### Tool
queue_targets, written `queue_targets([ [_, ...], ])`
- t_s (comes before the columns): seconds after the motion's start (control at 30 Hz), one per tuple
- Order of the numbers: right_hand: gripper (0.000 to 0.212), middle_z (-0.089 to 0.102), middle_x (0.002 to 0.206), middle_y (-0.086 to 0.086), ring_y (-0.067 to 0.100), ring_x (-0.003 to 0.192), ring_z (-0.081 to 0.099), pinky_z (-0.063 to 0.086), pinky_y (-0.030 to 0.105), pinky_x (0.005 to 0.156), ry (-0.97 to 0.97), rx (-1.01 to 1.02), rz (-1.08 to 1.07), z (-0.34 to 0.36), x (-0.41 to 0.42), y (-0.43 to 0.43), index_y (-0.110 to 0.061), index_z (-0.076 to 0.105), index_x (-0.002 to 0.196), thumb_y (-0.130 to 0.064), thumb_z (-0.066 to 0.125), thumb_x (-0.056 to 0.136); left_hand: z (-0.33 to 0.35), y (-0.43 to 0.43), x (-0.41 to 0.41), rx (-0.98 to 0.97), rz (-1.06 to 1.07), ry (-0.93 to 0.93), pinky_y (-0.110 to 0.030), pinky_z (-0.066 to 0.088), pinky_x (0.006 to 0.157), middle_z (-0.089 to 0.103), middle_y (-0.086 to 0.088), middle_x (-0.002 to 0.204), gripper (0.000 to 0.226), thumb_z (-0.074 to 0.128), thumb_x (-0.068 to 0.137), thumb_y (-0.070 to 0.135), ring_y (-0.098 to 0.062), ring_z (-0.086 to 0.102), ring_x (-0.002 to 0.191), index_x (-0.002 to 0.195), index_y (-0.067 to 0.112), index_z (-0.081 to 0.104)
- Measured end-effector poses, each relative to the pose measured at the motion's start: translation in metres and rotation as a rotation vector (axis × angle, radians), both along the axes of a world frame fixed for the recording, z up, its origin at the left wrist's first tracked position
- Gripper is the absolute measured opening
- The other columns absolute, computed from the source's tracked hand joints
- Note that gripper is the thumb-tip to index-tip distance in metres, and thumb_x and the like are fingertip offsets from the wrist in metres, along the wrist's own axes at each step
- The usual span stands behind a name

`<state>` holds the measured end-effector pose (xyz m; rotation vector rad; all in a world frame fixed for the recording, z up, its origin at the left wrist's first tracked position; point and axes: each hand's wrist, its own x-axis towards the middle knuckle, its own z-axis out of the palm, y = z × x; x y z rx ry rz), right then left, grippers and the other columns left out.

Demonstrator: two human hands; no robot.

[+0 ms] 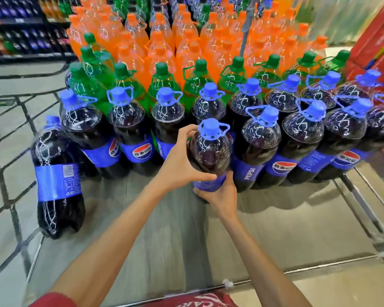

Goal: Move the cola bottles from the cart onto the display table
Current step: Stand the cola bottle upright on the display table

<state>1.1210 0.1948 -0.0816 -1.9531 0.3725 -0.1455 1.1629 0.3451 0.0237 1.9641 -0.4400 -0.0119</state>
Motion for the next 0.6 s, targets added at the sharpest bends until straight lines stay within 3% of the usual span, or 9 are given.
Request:
queue_targets([
  [0.1,0.074,0.064,0.092,-0.017,-0.008,0.076,0.060,0.041,0.009,0.062,0.007,-0.016,-0.024,-0.004,0.001,-0.004,-0.032,0.041,0.096,-0.029,0.100,0.052,-0.002,-0.006,0.005,0.005,-0.026,-0.006,-0.014,0.037,0.105,0.049,0.018,0.135,0.113,0.100,0.053,0.013,0.010,0.043,0.130,0.141,0.027,0.030],
  [0.23,0.072,0.061,0.097,-0.010,0.010,0.082,0.059,0.037,0.014,0.058,0.027,-0.062,-0.041,-0.005,-0.001,-0.005,-0.036,0.037,0.089,-0.042,0.099,0.053,-0.002,-0.011,0.009,0.017,-0.048,-0.013,-0.019,0.038,0.108,0.048,0.012,0.138,0.113,0.099,0.054,0.018,0.005,0.044,0.132,0.141,0.030,0.028],
  [0.33,0.076,0.056,0.106,-0.006,0.020,0.097,0.058,0.039,0.026,0.063,-0.005,-0.153,-0.063,-0.007,-0.004,-0.002,-0.024,0.045,0.104,-0.047,0.097,0.054,-0.001,-0.011,0.010,0.035,-0.082,-0.025,-0.010,0.032,0.107,0.044,0.008,0.140,0.113,0.099,0.056,0.017,0.017,0.037,0.129,0.141,0.029,0.026],
  [0.43,0.099,0.050,0.131,0.005,0.028,0.121,0.051,0.049,0.041,0.082,-0.040,-0.266,-0.108,-0.011,-0.006,0.004,-0.008,0.050,0.131,-0.049,0.095,0.054,-0.001,-0.008,0.010,0.045,-0.093,-0.032,-0.011,0.030,0.110,0.042,0.005,0.143,0.113,0.100,0.057,0.017,0.013,0.037,0.132,0.143,0.025,0.026],
  [0.5,0.109,0.044,0.141,0.007,0.027,0.127,0.048,0.050,0.043,0.089,-0.041,-0.283,-0.137,-0.011,-0.008,0.006,-0.007,0.046,0.142,-0.051,0.095,0.054,-0.003,-0.008,0.009,0.051,-0.083,-0.052,-0.013,0.029,0.112,0.040,0.003,0.146,0.114,0.100,0.057,0.020,0.008,0.036,0.135,0.146,0.021,0.028],
  [0.6,0.111,0.041,0.140,0.006,0.027,0.127,0.049,0.052,0.043,0.093,-0.043,-0.250,-0.124,-0.014,-0.006,0.004,-0.010,0.044,0.142,-0.052,0.095,0.053,-0.007,-0.008,0.005,0.065,-0.065,-0.072,-0.019,0.031,0.116,0.037,0.004,0.149,0.118,0.099,0.059,0.025,0.004,0.034,0.139,0.152,0.022,0.026],
])
